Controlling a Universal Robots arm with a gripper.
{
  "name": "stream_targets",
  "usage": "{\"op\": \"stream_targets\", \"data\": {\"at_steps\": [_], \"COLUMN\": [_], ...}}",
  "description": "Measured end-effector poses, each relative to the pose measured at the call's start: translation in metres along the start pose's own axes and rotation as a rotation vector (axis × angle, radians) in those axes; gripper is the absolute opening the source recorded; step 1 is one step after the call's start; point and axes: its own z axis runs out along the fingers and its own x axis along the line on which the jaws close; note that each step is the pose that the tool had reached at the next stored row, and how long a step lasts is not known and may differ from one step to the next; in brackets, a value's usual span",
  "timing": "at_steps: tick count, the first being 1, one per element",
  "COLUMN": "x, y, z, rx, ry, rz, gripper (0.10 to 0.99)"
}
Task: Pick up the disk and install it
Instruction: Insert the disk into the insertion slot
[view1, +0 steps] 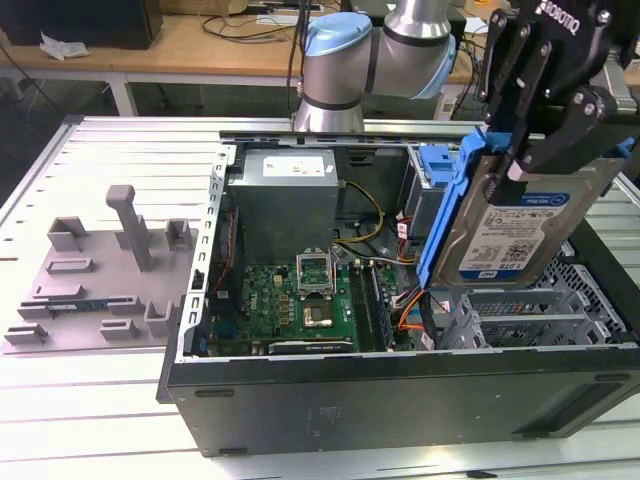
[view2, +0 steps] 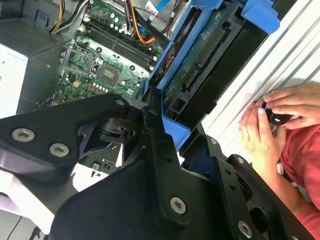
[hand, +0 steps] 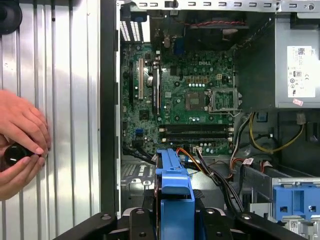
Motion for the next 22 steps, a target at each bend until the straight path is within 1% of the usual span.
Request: {"op": "stream_targets", "data": {"at_steps": [1, 3, 5, 6, 7, 9, 11, 12, 13, 22], "x": [0.0003, 0.0002, 0.0001, -0.0001, -0.0001, -0.0002, -0.0003, -0.0003, -0.0003, 0.0001], "y": [-0.0046, -0.0182, -0.0273, -0.0349, -0.0387, -0.0425, -0.0488, -0.0508, -0.0512, -0.0513], "z": [0.0002, 0.0002, 0.0002, 0.0002, 0.0005, 0.0010, 0.0016, 0.0020, 0.0021, 0.0031], "rx": [0.000, 0.000, 0.000, 0.000, 0.000, 0.000, 0.000, 0.000, 0.000, 0.000], "ry": [0.0001, 0.0001, 0.0001, 0.0001, 0.0000, -0.0001, 0.0000, 0.0001, 0.0004, -0.0001], "rz": [0.000, 0.000, 0.000, 0.000, 0.000, 0.000, 0.000, 0.000, 0.000, 0.000], "gripper": [0.369, 0.369, 0.369, 0.369, 0.369, 0.369, 0.369, 0.369, 0.369, 0.369]}}
